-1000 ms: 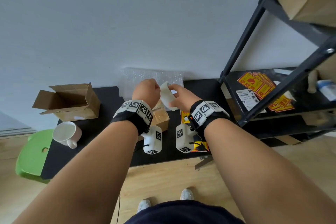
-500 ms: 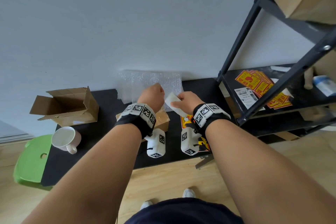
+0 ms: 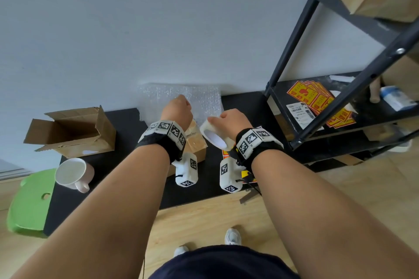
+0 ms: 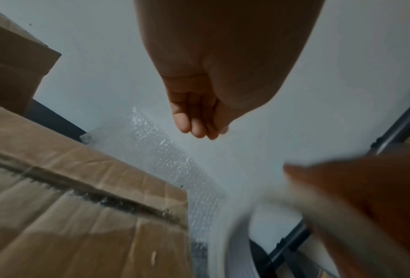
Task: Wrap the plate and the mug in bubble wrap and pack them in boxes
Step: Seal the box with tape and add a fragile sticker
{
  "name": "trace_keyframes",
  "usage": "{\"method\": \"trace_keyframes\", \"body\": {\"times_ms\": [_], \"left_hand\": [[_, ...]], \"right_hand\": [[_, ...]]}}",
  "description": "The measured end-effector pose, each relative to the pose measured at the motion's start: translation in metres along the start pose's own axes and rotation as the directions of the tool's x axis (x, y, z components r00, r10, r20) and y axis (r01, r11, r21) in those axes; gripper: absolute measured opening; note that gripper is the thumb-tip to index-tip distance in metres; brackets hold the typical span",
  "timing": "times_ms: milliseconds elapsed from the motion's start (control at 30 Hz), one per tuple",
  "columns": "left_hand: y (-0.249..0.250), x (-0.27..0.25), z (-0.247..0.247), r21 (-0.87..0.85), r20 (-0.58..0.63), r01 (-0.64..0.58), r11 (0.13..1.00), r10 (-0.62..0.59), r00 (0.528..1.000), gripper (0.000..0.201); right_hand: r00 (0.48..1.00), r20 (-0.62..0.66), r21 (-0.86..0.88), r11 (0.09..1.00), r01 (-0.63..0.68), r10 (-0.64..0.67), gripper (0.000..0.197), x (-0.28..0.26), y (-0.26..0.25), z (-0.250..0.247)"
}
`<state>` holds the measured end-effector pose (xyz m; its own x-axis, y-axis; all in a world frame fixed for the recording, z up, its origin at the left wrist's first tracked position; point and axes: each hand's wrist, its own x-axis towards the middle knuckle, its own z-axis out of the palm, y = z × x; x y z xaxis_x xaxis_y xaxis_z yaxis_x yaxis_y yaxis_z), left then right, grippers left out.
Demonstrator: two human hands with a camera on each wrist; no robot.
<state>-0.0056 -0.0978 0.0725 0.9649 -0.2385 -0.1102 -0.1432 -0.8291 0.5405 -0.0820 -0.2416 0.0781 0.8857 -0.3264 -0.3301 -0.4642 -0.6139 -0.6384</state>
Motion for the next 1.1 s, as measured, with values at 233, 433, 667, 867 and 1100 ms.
{"method": "trace_keyframes", "body": {"times_ms": [233,433,667,867,1100], "left_hand": [[0.002,-0.007,0.009,-0.025,0.04,-0.002,1.0,0.003,0.999,0.017],[-0.014,-0.001,0.011,-0.059,0.037,0.105,0.993,-0.103,0.994,0.021],[-0.007,-0.001,0.024,-0.003,0.083,0.073,0.997,-0.073,0.994,0.024],[-0.009,0.007,0.021,0.035,0.118,0.042,0.999,-0.045,0.992,0.022],[-0.025,0.017,0.02,0.123,0.185,-0.016,0.992,-0.007,0.983,0.024]], "right_hand": [[0.99,-0.022,-0.24,0.96,-0.144,0.143,0.042,-0.003,0.014,0.001],[0.98,0.026,0.048,0.979,-0.198,0.197,0.055,-0.01,0.015,0.005],[0.972,0.039,-0.137,0.965,-0.225,0.232,0.025,-0.027,0.021,0.007],[0.961,0.004,-0.156,0.949,-0.273,0.277,0.052,-0.039,0.037,0.014],[0.931,0.036,0.022,0.931,-0.365,0.364,0.06,-0.038,0.039,0.039]]}}
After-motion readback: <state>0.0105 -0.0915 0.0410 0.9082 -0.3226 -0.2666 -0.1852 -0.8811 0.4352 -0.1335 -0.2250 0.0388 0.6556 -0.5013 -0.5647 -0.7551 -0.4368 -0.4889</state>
